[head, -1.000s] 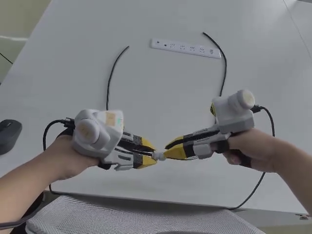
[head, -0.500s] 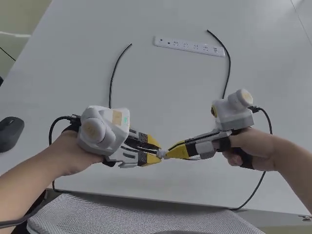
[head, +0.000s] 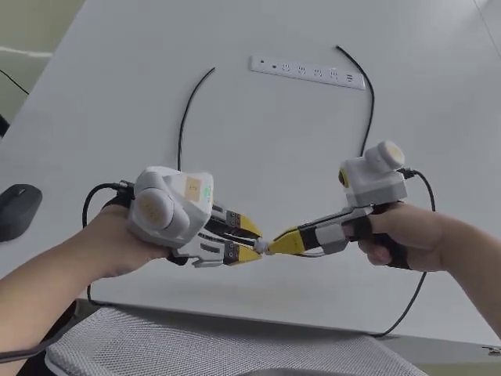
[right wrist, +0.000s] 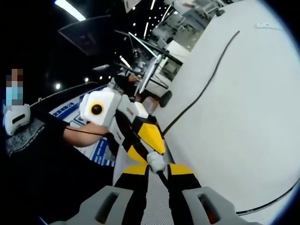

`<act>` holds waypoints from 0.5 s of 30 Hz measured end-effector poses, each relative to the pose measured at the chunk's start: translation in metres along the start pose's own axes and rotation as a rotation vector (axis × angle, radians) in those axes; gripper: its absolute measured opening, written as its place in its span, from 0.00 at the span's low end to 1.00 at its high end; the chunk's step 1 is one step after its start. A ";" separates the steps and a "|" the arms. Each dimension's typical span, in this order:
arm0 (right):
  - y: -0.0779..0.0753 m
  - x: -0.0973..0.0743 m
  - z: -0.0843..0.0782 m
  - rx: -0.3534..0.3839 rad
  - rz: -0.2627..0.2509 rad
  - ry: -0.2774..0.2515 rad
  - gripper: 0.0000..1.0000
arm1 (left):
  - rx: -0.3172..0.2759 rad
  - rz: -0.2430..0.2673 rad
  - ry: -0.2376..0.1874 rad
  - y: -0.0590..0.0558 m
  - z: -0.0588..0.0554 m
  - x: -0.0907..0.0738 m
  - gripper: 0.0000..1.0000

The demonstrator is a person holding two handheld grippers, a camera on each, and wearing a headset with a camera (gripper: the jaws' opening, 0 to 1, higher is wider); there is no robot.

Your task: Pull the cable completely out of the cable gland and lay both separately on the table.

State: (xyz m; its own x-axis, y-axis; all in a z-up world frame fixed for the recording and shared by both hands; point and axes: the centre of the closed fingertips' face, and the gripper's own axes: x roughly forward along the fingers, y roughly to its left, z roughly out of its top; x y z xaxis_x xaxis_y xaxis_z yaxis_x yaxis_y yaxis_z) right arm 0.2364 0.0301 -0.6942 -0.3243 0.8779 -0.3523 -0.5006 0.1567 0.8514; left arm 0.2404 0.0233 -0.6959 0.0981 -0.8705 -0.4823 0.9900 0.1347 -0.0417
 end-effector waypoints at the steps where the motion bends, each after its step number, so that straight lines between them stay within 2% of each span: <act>1: 0.000 0.000 0.000 0.000 0.002 0.001 0.10 | 0.008 0.002 0.003 0.000 0.000 0.000 0.15; 7: 0.002 -0.001 -0.003 -0.037 -0.003 0.016 0.09 | -0.005 0.000 0.003 -0.001 0.000 0.002 0.15; 8: 0.002 -0.001 -0.003 -0.064 -0.008 0.019 0.09 | -0.010 -0.003 0.002 -0.002 0.000 0.002 0.15; 10: 0.003 -0.002 -0.005 -0.070 -0.012 0.028 0.09 | -0.036 -0.008 -0.001 -0.004 0.001 0.003 0.15; 11: 0.003 -0.002 -0.006 -0.090 -0.017 0.037 0.08 | -0.047 -0.016 -0.002 -0.005 0.001 0.003 0.15; 13: 0.003 -0.003 -0.008 -0.185 -0.047 0.052 0.08 | -0.034 -0.022 -0.002 -0.006 0.001 0.004 0.15; 15: 0.002 -0.004 -0.007 -0.227 -0.066 0.049 0.08 | -0.033 -0.024 -0.001 -0.005 0.000 0.005 0.15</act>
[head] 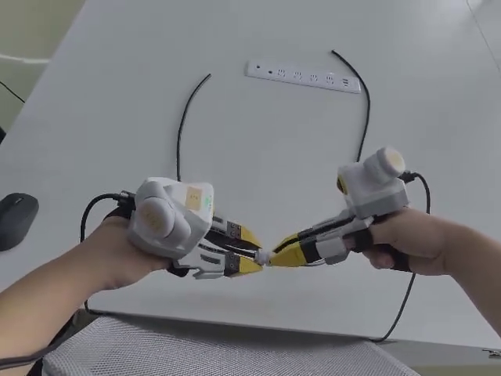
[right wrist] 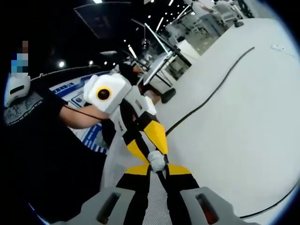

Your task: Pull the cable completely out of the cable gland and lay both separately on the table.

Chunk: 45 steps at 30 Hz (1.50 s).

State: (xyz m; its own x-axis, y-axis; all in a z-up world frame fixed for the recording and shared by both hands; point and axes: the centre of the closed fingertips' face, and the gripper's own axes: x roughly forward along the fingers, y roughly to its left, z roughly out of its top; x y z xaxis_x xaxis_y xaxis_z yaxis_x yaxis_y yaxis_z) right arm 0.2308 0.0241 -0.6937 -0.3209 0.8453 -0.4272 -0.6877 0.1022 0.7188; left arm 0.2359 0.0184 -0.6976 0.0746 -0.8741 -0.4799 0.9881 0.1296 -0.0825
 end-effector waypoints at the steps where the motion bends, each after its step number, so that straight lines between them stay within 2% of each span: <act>1: -0.001 0.000 0.001 -0.024 -0.013 -0.004 0.08 | 0.000 0.001 0.000 0.000 0.000 0.000 0.15; 7: 0.000 -0.002 0.005 -0.188 -0.105 -0.010 0.08 | -0.013 0.010 -0.005 0.004 0.001 -0.002 0.15; 8: -0.004 -0.003 0.005 -0.222 -0.122 -0.011 0.08 | -0.018 0.008 -0.009 0.004 0.001 -0.002 0.15; 12: -0.003 -0.004 0.008 -0.290 -0.186 -0.024 0.08 | -0.028 0.013 -0.022 0.005 0.004 -0.004 0.15; 17: -0.007 -0.006 0.010 -0.418 -0.267 -0.024 0.08 | -0.038 0.024 -0.036 0.007 0.006 -0.005 0.15; 22: -0.005 -0.004 0.011 -0.590 -0.345 0.005 0.08 | -0.055 0.028 -0.037 0.009 0.006 -0.006 0.15; 28: -0.005 -0.001 0.007 -0.686 -0.395 0.041 0.08 | -0.069 0.032 -0.033 0.009 0.003 -0.005 0.15; 33: -0.007 -0.001 0.006 -0.706 -0.415 0.052 0.08 | -0.082 0.034 -0.026 0.008 0.002 -0.003 0.15; 37: -0.007 -0.002 0.006 -0.693 -0.413 0.049 0.08 | -0.077 0.036 -0.027 0.008 0.003 -0.003 0.15; 41: -0.007 -0.004 0.007 -0.579 -0.378 0.017 0.09 | -0.061 0.033 -0.029 0.006 0.005 -0.003 0.15; 43: -0.008 -0.005 0.005 -0.478 -0.355 0.008 0.18 | -0.053 0.034 -0.029 0.006 0.006 -0.002 0.15; 44: -0.008 -0.006 0.003 -0.437 -0.321 0.007 0.19 | -0.049 0.035 -0.028 0.006 0.007 -0.002 0.15; 45: -0.010 -0.008 0.004 -0.442 -0.316 0.002 0.18 | -0.045 0.037 -0.028 0.006 0.007 -0.002 0.15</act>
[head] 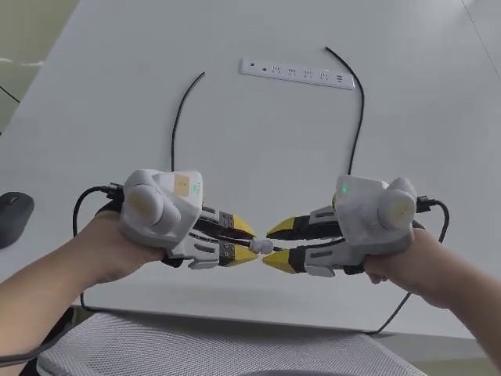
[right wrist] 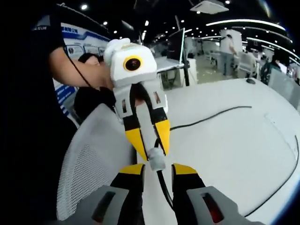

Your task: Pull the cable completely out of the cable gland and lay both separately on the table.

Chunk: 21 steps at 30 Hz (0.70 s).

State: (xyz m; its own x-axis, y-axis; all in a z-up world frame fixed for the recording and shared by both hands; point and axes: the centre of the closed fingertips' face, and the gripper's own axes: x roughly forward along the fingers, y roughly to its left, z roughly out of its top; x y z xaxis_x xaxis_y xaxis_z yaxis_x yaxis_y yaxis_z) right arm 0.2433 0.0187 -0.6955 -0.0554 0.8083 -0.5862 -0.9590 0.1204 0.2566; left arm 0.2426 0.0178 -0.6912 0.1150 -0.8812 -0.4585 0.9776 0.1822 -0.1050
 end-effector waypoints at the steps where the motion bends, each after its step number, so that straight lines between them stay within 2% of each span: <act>1: -0.001 -0.001 0.000 0.045 0.026 -0.013 0.18 | 0.002 0.000 0.001 0.000 0.000 0.000 0.15; 2: -0.001 -0.002 0.000 0.099 0.049 -0.015 0.19 | 0.007 0.001 0.002 0.000 0.000 0.000 0.15; 3: 0.000 -0.004 0.003 0.194 0.091 -0.036 0.21 | 0.011 0.003 0.004 0.000 0.000 0.000 0.15; 4: 0.000 -0.006 0.006 0.245 0.119 -0.058 0.21 | 0.012 0.003 0.006 0.000 0.000 0.000 0.15; 5: 0.000 -0.008 0.013 0.282 0.141 -0.091 0.20 | 0.012 0.003 0.005 0.000 0.000 0.000 0.15; 6: -0.001 -0.010 0.019 0.361 0.182 -0.126 0.20 | 0.006 -0.001 0.001 -0.001 0.002 0.000 0.15; 8: 0.001 -0.013 0.022 0.460 0.260 -0.130 0.20 | 0.021 -0.001 -0.015 -0.002 0.007 -0.001 0.15; 10: -0.003 -0.013 0.020 0.469 0.281 -0.128 0.19 | 0.024 0.000 -0.018 -0.002 0.009 -0.001 0.15; 12: 0.001 -0.014 0.018 0.541 0.347 -0.113 0.21 | 0.029 -0.001 -0.016 -0.002 0.009 -0.001 0.15; 14: 0.003 -0.015 0.019 0.577 0.382 -0.124 0.23 | 0.031 -0.003 -0.011 -0.002 0.009 0.001 0.15; 15: 0.008 -0.016 0.018 0.595 0.420 -0.113 0.21 | 0.033 -0.003 -0.010 -0.002 0.009 0.001 0.15; 18: 0.006 -0.014 0.014 0.614 0.428 -0.106 0.15 | 0.039 -0.002 -0.010 -0.003 0.011 0.002 0.15; 21: 0.009 -0.013 0.010 0.637 0.444 -0.097 0.15 | 0.043 -0.003 -0.017 -0.003 0.013 0.002 0.15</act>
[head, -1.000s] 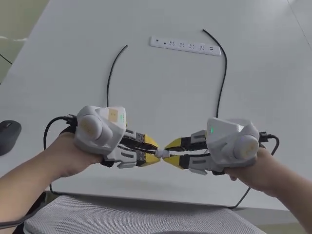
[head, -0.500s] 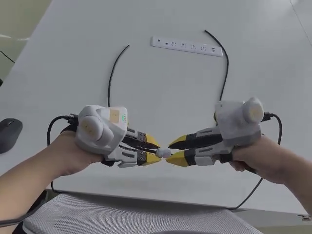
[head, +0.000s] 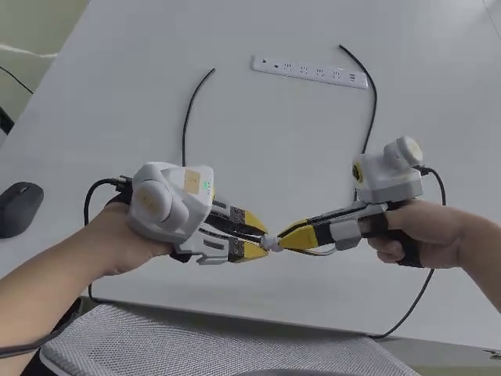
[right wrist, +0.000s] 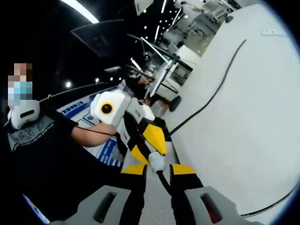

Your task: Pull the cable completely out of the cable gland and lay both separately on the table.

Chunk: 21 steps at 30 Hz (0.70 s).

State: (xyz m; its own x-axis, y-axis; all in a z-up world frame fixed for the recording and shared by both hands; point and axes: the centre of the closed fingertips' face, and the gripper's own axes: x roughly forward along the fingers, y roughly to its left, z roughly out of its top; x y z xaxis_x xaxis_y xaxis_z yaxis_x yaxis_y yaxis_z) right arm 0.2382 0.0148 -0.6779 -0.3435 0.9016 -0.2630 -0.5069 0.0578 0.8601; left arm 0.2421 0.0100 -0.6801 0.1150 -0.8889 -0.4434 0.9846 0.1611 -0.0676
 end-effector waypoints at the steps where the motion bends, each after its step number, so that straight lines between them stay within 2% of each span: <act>1: 0.001 0.000 -0.002 0.009 0.012 0.003 0.15 | 0.004 0.000 -0.002 0.000 0.001 0.000 0.15; 6: 0.005 0.001 0.000 0.025 0.045 -0.020 0.09 | 0.005 -0.003 -0.002 0.000 0.002 0.000 0.15; 13: 0.006 0.001 0.001 0.024 0.044 -0.018 0.08 | 0.004 -0.006 0.004 0.000 0.002 -0.001 0.15; 15: 0.005 0.002 0.001 -0.037 0.021 -0.005 0.08 | 0.004 -0.005 0.007 0.001 0.001 -0.001 0.15; 16: 0.004 0.002 0.002 -0.090 0.006 0.000 0.08 | 0.002 -0.004 0.008 0.001 0.000 -0.001 0.15; 18: 0.004 0.003 0.003 -0.162 -0.024 -0.002 0.08 | -0.003 -0.001 0.009 0.002 0.000 -0.002 0.15; 20: 0.004 0.003 0.004 -0.202 -0.048 -0.007 0.08 | -0.010 0.003 0.007 0.004 0.000 -0.003 0.15; 21: 0.004 0.003 0.005 -0.251 -0.070 -0.005 0.08 | -0.013 0.003 0.006 0.004 -0.001 -0.004 0.15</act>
State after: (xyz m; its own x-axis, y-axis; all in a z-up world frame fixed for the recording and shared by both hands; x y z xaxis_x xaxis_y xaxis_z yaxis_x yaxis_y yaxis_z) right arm 0.2384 0.0201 -0.6732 -0.2966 0.9014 -0.3154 -0.7099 0.0128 0.7042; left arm 0.2455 0.0144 -0.6795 0.1171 -0.8861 -0.4485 0.9825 0.1693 -0.0781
